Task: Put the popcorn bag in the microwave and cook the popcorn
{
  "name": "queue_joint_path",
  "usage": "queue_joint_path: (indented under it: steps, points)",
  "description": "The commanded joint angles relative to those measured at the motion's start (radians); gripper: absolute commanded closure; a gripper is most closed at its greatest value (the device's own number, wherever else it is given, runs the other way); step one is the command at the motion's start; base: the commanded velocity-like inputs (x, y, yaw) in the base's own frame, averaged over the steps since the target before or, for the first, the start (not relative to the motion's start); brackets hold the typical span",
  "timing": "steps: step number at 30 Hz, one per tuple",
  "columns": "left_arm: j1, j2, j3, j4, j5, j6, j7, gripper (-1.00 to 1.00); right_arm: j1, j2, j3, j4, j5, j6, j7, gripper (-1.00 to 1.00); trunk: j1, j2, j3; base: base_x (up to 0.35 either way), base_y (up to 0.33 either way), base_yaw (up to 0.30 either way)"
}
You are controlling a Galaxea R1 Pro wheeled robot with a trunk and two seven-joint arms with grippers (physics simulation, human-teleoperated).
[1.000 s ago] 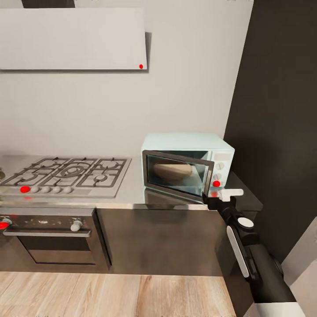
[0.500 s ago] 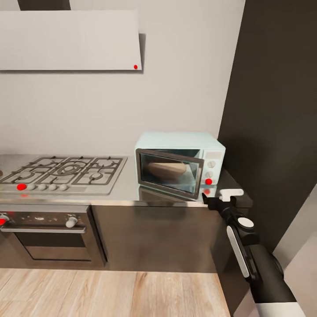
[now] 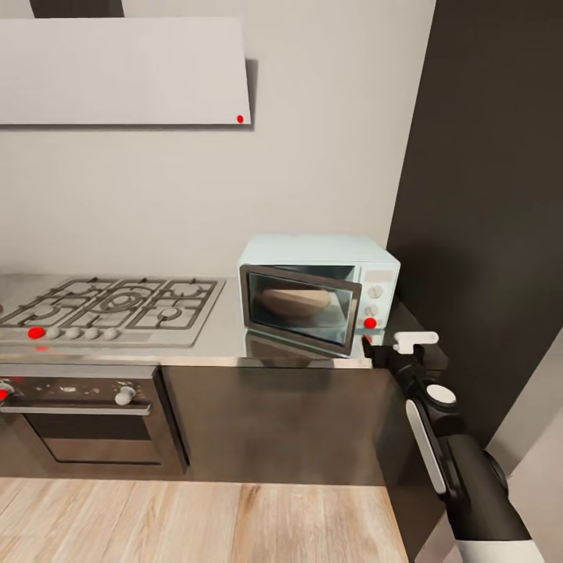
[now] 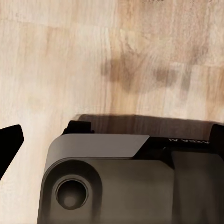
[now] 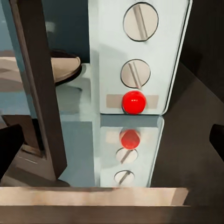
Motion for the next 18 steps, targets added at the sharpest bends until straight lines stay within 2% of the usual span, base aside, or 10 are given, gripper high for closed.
queue_joint_path:
  steps: [1,3,7,18]
  points:
    - [-0.001,-0.001,0.007,0.001,0.001,-0.003,-0.001,-1.0,0.004,0.0,0.001,-0.004,-0.001,-0.02,-0.004,-1.0,0.0,-0.001,-0.001,0.26,0.0,0.0]
    - [-0.001,-0.001,0.007,0.001,0.001,-0.003,-0.001,-1.0,0.01,-0.001,0.004,-0.005,0.0,-0.073,-0.004,-1.0,0.0,-0.001,-0.001,0.284,0.0,0.0]
    - [-0.001,-0.001,0.007,0.001,0.001,-0.003,-0.001,-1.0,0.012,-0.005,0.007,0.001,0.007,-0.103,0.002,-1.0,0.0,-0.001,-0.001,0.149,0.0,0.0]
    - [-0.001,-0.001,0.005,0.001,0.001,-0.004,-0.001,-1.0,0.007,-0.009,0.01,0.01,0.002,-0.097,0.009,-1.0,0.0,-0.001,-0.001,0.007,0.0,0.0]
